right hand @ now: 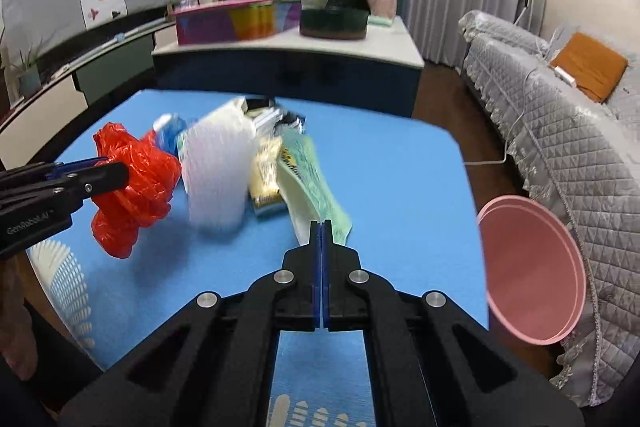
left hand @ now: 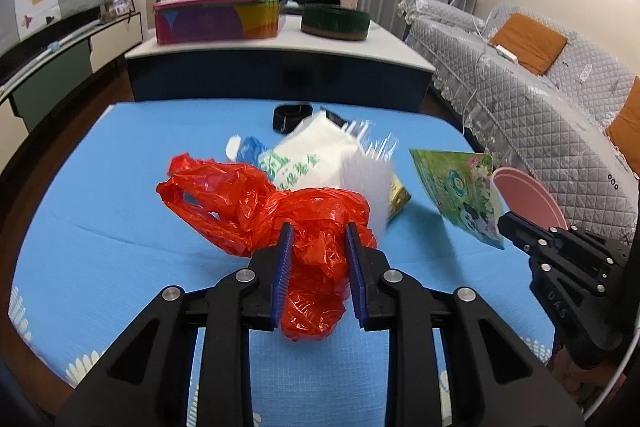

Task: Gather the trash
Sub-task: 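Carry the red bag and green packet over the pink bin with both tools, then open the left tool over the bin while the right tool releases the packet, then move both open tools back over the trash on the table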

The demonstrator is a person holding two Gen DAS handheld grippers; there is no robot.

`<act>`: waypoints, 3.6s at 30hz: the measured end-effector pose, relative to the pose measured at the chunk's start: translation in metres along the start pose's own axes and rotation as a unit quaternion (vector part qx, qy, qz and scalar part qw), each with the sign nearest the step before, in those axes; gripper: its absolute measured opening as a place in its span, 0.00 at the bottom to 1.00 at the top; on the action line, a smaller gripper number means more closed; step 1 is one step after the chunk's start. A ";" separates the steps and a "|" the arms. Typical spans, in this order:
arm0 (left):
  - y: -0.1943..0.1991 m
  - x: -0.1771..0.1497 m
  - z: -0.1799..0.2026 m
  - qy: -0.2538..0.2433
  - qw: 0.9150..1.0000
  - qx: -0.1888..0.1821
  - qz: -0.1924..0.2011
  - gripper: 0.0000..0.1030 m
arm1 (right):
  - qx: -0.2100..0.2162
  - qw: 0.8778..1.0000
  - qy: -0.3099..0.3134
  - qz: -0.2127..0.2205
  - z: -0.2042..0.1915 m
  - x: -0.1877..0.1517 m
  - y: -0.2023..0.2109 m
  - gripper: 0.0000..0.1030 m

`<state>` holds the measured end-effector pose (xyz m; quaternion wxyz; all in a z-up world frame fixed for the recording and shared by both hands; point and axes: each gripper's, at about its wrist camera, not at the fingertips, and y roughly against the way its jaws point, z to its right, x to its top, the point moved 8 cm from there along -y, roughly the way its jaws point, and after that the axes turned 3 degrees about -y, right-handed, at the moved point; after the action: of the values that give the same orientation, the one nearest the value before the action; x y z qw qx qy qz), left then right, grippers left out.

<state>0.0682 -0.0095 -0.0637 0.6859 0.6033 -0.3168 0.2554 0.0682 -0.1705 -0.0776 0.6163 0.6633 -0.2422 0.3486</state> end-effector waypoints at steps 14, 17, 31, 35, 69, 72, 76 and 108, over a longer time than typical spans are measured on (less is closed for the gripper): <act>0.019 0.020 0.032 -0.041 0.998 0.000 0.044 0.25 | -0.002 0.999 -0.023 0.047 0.026 0.025 0.032 0.00; 0.019 0.024 0.037 -0.041 0.998 -0.002 0.046 0.25 | -0.002 0.998 -0.029 0.054 0.033 0.030 0.038 0.00; 0.014 0.040 0.095 -0.064 0.996 -0.036 0.044 0.25 | -0.036 0.992 -0.090 0.079 0.109 0.048 0.060 0.00; 0.009 0.047 0.122 -0.079 0.994 -0.058 0.046 0.25 | -0.058 0.988 -0.118 0.084 0.146 0.051 0.067 0.00; -0.092 0.072 0.317 -0.180 0.959 -0.217 0.002 0.25 | -0.132 0.962 -0.235 0.050 0.304 0.017 0.061 0.00; -0.098 0.073 0.322 -0.183 0.958 -0.218 -0.001 0.25 | -0.131 0.960 -0.242 0.046 0.306 0.016 0.058 0.00; -0.103 0.073 0.326 -0.183 0.955 -0.231 -0.012 0.28 | -0.132 0.959 -0.245 0.042 0.307 0.015 0.055 0.00; -0.042 0.084 0.216 -0.130 0.985 -0.114 -0.016 0.50 | -0.141 0.964 -0.218 0.067 0.243 0.047 0.054 0.46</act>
<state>0.1274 -0.2316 -0.0137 0.7072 0.5539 -0.4210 0.1257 0.0974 -0.4114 -0.0062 0.6110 0.6123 -0.4608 0.1985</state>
